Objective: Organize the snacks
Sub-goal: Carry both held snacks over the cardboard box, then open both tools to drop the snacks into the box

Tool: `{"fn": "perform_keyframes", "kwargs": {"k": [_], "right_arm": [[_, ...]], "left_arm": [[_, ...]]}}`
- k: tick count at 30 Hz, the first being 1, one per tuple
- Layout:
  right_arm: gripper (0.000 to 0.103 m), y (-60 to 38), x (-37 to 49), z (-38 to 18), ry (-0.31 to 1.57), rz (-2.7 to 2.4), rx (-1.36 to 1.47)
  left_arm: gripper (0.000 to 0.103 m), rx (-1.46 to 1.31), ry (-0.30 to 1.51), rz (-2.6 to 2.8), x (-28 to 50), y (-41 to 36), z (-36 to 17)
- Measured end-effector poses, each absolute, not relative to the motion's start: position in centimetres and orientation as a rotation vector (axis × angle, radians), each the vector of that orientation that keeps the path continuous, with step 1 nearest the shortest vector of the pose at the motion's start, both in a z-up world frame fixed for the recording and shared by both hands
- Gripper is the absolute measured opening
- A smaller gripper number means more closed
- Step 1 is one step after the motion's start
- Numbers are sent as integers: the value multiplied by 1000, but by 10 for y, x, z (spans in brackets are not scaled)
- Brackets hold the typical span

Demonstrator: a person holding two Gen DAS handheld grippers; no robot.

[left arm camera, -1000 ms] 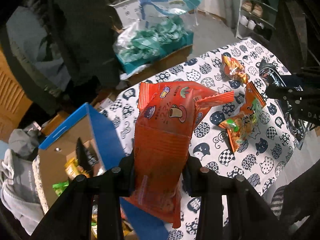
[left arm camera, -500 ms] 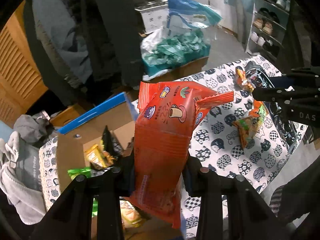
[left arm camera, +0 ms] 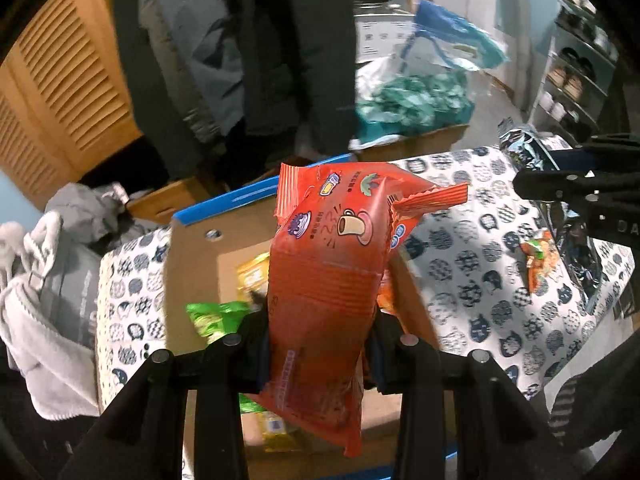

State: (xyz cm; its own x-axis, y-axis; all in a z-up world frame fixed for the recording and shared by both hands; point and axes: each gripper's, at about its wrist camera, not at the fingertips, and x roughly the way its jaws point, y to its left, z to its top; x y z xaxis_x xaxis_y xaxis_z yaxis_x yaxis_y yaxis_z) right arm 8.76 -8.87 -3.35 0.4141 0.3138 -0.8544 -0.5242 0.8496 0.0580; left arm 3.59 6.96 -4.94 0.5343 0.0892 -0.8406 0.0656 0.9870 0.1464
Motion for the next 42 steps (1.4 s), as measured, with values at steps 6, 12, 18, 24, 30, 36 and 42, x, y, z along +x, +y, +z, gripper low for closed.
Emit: {"fn": "perform_keyframes", "kwargs": {"k": [6, 12, 18, 24, 30, 36, 42], "right_arm": [[30, -49, 91, -31, 1020, 587, -239], [30, -13, 94, -35, 1036, 633, -254], [30, 17, 96, -43, 1049, 668, -277], [30, 38, 99, -55, 1078, 693, -283], [30, 47, 98, -65, 1103, 709, -288], [32, 47, 97, -62, 1099, 713, -268], [54, 36, 96, -59, 1089, 690, -260]], "left_arm": [[38, 126, 1036, 74, 35, 108, -65], [38, 80, 1073, 109, 33, 139, -81], [40, 50, 1104, 129, 30, 156, -95], [52, 52, 1130, 131, 28, 161, -102], [70, -3, 1122, 145, 25, 171, -97], [73, -36, 1089, 152, 22, 175, -86], [73, -16, 1076, 153, 23, 169, -83]]}}
